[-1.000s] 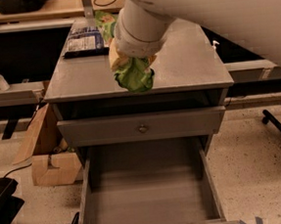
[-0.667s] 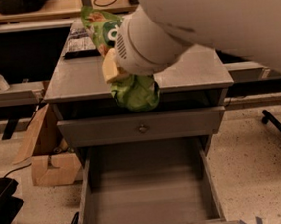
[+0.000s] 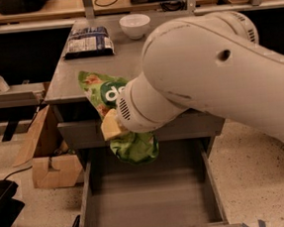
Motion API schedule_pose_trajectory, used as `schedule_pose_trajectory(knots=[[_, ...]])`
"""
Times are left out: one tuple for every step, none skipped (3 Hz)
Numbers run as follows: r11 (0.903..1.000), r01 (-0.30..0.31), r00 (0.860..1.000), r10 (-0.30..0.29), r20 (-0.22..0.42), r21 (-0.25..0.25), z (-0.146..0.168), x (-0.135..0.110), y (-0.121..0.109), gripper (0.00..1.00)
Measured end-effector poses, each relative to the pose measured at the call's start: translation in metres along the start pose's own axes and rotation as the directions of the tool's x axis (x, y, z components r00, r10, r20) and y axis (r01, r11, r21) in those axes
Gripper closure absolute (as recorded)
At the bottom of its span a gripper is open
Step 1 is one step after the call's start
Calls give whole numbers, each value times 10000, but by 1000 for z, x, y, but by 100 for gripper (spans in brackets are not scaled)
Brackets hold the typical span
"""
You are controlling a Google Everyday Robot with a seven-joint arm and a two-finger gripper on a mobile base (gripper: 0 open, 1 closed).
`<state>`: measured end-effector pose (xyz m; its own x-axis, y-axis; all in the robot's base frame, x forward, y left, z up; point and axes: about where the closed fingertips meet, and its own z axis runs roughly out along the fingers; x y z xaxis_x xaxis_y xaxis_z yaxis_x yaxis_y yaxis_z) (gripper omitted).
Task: Place green rice chip bag into middle drawer
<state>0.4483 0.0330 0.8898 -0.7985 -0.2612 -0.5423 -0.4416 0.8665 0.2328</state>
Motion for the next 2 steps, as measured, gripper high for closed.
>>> schedule_pose_trajectory(knots=[[10000,0,10000,0,-1,-1,0,0,0,100],[9990,-28,9993,11,-384,-435,33,10,9,100]])
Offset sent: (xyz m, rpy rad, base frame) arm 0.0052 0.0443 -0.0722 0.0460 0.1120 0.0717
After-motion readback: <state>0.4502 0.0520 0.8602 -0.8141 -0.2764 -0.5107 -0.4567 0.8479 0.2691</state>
